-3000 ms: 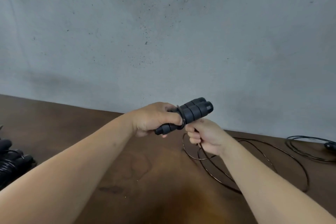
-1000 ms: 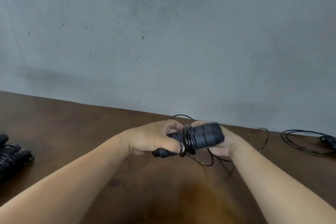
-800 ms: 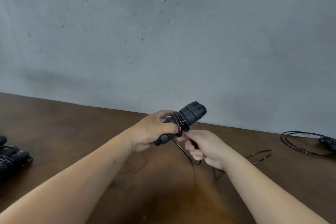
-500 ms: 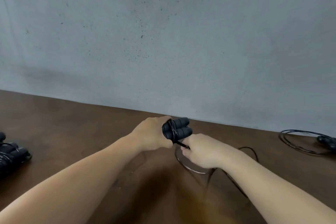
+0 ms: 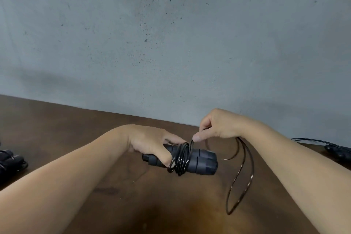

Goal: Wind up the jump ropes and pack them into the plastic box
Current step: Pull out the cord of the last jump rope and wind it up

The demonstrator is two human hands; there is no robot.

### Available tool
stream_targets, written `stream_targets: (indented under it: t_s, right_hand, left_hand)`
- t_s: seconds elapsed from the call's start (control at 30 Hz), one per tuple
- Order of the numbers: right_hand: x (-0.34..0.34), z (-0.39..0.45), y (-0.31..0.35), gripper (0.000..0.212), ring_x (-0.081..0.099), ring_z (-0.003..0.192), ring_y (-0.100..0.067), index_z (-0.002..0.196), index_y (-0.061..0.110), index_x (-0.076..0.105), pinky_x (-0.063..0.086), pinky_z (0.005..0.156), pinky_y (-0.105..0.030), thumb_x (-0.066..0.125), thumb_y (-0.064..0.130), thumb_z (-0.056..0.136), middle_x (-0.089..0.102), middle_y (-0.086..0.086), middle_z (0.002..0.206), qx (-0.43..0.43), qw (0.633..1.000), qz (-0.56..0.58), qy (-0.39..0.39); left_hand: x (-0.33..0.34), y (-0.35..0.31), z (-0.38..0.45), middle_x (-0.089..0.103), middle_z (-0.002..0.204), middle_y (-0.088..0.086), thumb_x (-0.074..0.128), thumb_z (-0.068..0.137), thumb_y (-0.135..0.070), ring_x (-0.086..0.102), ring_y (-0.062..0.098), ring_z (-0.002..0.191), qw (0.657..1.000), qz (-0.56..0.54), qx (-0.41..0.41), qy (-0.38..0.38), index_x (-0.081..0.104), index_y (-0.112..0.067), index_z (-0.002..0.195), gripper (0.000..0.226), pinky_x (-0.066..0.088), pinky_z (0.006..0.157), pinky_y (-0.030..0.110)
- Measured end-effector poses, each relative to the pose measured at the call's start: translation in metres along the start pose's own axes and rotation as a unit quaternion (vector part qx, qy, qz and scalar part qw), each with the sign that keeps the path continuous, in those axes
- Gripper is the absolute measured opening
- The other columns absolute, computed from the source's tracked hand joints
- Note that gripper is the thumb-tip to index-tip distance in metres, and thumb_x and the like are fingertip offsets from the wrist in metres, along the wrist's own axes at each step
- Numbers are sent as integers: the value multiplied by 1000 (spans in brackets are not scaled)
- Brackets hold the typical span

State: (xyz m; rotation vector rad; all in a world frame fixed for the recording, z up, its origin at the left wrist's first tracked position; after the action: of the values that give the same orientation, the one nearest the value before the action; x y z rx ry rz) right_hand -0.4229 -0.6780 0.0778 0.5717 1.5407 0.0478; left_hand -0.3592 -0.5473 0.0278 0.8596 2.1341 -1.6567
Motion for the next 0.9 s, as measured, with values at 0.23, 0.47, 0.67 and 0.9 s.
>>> stream_targets:
  t_s: [0.23, 0.47, 0.67, 0.9]
  right_hand:
    - [14, 4, -3, 39, 31, 45, -12, 63, 22, 60, 33, 50, -30, 49, 25, 100, 37, 7, 48, -24, 946, 308, -102]
    - [65, 1, 1, 30, 31, 41, -12, 97, 9, 60, 39, 43, -28, 44, 34, 102, 37, 10, 52, 27, 949, 307, -67]
    - [69, -20, -4, 29, 35, 41, -5, 103, 13, 64, 30, 45, -19, 41, 31, 103, 43, 8, 62, 64, 967, 243, -39]
    - [-19, -28, 23, 34, 52, 69, -21, 79, 24, 59, 40, 61, -33, 45, 47, 100, 53, 6, 66, -17, 961, -216, -169]
  left_hand:
    - [-31, -18, 0, 62, 87, 7, 65, 71, -16, 53, 12, 66, 908, -372, 179, -69, 48, -1, 129, 62, 47, 60, 21]
    - [-68, -7, -2, 58, 82, 9, 62, 79, -7, 50, 14, 61, 842, -417, 119, -319, 60, -7, 98, 19, 42, 54, 25]
    - [-98, 14, -28, 69, 82, -9, 73, 78, -15, 59, 8, 65, 836, -186, 12, -516, 67, -22, 101, 25, 44, 58, 15]
    - [-82, 17, -7, 64, 88, -17, 67, 59, -34, 63, 14, 87, 895, 205, -122, -378, 51, -40, 108, 52, 53, 73, 31]
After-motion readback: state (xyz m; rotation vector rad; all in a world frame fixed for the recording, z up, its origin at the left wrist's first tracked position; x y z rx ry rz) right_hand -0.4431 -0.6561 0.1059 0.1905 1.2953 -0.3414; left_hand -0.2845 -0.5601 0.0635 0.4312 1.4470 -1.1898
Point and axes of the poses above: each hand's wrist, its own z-axis towards the middle knuckle, its own x-axis out of the palm, y = z × x, the point moved 8 cm from there along z, towards the middle knuckle
